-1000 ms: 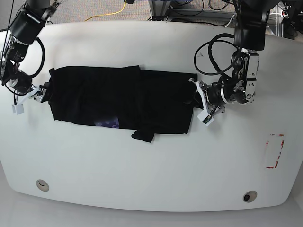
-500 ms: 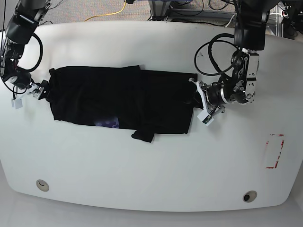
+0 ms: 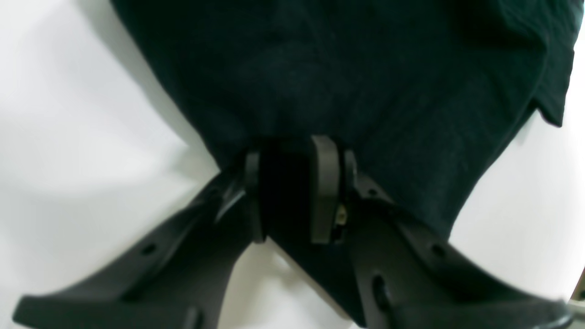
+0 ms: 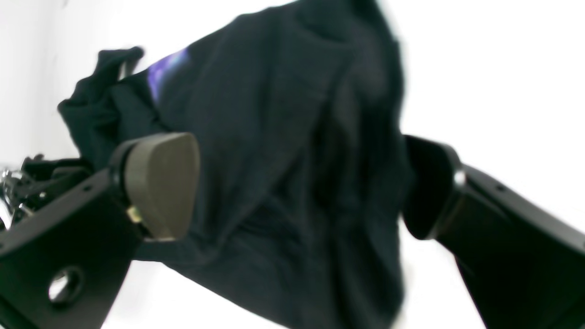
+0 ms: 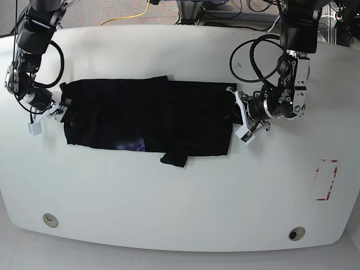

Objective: Layout the t-shirt on the table in an organized manner, then fold the t-shirt properly
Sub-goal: 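Release the strip end with the right gripper and regrasp its corner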

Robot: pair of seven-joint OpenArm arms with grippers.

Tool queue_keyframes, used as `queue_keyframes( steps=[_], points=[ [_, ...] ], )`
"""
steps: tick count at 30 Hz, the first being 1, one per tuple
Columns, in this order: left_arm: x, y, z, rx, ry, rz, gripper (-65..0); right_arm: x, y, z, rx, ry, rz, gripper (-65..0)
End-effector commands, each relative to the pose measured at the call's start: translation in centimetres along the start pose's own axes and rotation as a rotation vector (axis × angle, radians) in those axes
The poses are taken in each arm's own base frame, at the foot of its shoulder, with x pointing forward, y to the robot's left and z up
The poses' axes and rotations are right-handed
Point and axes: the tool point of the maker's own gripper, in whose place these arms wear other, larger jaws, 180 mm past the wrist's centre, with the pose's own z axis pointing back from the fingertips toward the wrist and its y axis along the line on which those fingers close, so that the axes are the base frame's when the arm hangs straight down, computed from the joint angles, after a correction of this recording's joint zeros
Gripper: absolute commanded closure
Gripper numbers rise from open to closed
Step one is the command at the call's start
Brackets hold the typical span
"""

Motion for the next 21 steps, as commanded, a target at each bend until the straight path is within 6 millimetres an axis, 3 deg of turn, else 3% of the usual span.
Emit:
queue_keyframes(
  steps=[1,10,14,19,21],
  points=[
    [-1.1,1.0,0.5,0.039,0.088,-0.027,-12.5,-0.8,0.5,-0.7,0.002,0.046,0.005,-65.0],
    [-1.0,1.1,0.6,0.043,0.087,-0.028,-12.5,-1.2,1.9,-2.3,0.043,0.042,-0.008,-65.0],
    [-1.0,1.1,0.6,0.043,0.088,-0.028,-12.5,-1.3,2.2,-2.6,0.049,0.054,0.0,-61.2],
    [-1.0,1.1,0.6,0.043,0.088,-0.028,-12.5,-1.8,2.6,-3.1,0.056,0.081,0.016,-48.8],
    [-1.0,1.1,0.6,0.043,0.087,-0.028,-12.5,-1.6,2.7,-3.1,0.058,0.078,0.018,-35.8]
  ],
)
